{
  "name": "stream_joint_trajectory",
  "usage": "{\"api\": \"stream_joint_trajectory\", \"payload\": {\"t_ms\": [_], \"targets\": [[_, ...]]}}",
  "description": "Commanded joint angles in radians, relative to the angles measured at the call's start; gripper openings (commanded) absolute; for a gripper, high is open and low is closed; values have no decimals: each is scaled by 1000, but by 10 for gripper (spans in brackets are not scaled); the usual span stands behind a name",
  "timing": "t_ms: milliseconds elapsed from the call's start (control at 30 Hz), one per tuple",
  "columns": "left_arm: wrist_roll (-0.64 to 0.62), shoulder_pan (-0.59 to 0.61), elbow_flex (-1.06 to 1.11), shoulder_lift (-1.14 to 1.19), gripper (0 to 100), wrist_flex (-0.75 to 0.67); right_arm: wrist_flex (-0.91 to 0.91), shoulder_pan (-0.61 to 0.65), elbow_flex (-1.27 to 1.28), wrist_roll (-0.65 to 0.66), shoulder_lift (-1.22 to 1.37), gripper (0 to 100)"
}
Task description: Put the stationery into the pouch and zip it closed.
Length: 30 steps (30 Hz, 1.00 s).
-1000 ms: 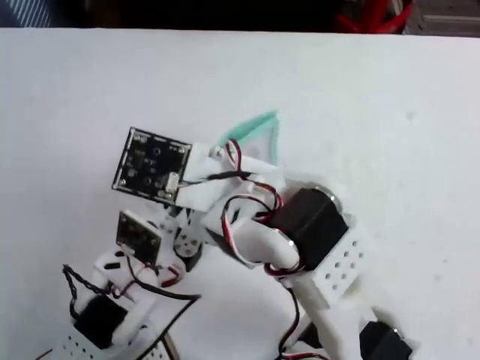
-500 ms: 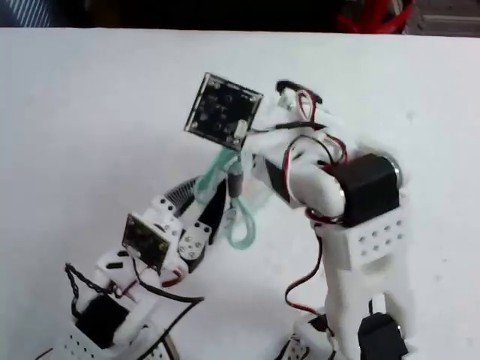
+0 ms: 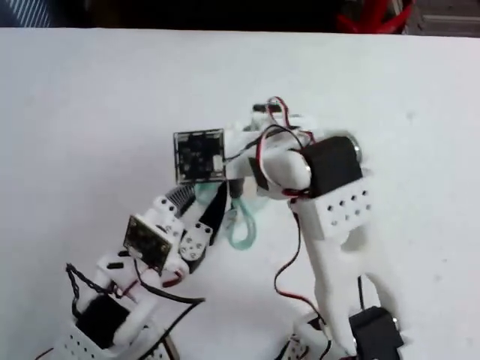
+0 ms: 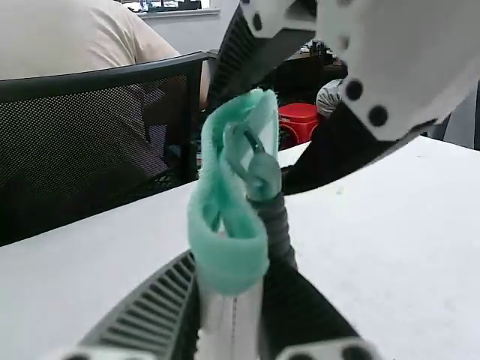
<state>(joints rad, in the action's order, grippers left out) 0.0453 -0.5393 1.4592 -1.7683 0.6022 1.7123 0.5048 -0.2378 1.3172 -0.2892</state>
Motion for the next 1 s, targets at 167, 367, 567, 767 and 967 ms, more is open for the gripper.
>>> {"api": "stream_joint_trajectory", "payload": {"t_ms": [167,367,567,767,967], "targets": [[-14,21,-94,7,108,55,7,5,-38,-69,-33,23],[-282,229,-365,7,243,351,7,10,-29,-354,-111,21],[-292,297,-551,7,264,562,5,38,54,-565,-151,21],[-221,193,-497,8,264,534,5,142,83,-655,-176,21],[-155,122,-273,8,218,281,7,269,83,-717,-200,20]]}}
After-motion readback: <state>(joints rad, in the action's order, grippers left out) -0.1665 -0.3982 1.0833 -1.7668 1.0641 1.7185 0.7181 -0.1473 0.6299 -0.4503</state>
